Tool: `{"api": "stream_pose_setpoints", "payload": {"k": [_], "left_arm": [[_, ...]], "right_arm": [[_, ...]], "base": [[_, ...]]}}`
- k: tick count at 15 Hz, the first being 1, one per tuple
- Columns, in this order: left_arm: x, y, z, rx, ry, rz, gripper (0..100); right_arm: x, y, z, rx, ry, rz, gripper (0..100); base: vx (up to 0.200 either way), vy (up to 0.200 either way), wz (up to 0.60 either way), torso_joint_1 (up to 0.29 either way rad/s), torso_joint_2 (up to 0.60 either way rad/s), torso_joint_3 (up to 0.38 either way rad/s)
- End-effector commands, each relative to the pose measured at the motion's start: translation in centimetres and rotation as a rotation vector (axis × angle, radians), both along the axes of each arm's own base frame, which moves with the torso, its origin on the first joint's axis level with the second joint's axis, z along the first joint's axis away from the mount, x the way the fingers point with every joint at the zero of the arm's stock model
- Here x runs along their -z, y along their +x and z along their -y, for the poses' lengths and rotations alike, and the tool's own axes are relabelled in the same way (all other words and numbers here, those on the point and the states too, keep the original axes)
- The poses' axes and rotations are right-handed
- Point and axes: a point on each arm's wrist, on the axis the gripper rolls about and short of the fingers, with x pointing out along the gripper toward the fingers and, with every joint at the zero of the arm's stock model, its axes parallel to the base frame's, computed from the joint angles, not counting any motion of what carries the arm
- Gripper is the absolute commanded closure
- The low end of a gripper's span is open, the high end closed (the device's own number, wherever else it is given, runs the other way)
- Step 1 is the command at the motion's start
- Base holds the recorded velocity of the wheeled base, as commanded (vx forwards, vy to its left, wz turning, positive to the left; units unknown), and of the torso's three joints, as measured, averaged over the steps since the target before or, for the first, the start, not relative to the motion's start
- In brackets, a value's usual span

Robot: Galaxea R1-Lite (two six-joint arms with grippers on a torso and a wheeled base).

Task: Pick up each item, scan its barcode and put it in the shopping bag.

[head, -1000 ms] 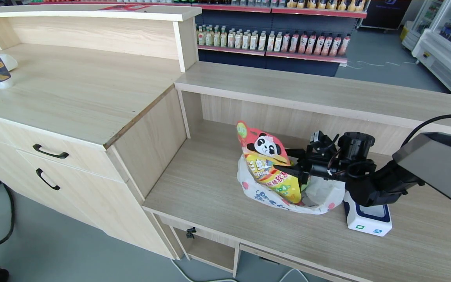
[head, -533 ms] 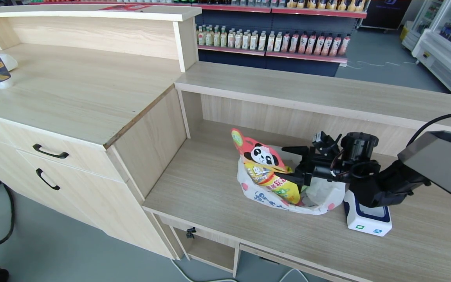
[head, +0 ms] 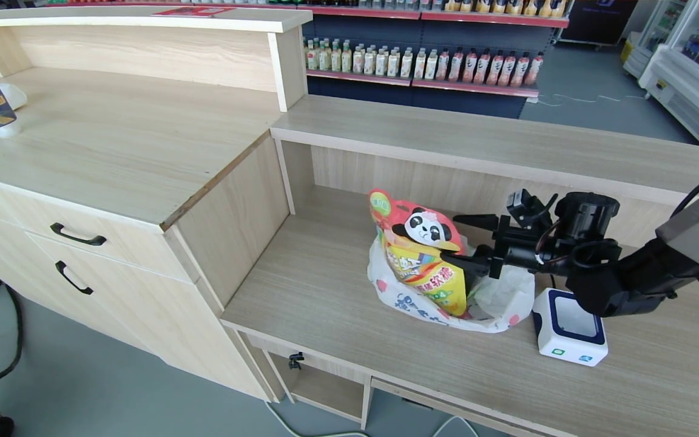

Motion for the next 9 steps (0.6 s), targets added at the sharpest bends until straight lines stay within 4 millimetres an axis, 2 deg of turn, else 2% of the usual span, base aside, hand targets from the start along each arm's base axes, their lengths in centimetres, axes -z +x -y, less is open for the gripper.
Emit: {"api": "stream_pose_setpoints", "payload": {"k": [1,9], "left_arm": [[0.0,0.0,0.0,0.0,0.0,0.0,0],[0.0,0.0,0.0,0.0,0.0,0.0,0]], "right_arm": [[-1.2,-0.3,0.4,0.01,0.002,0.03,0],[-2.3,-0.7,3.3,0.133,0.0,0.052,0]], "base": [[0.0,0.0,0.0,0.0,0.0,0.0],[0.0,0.0,0.0,0.0,0.0,0.0]]}}
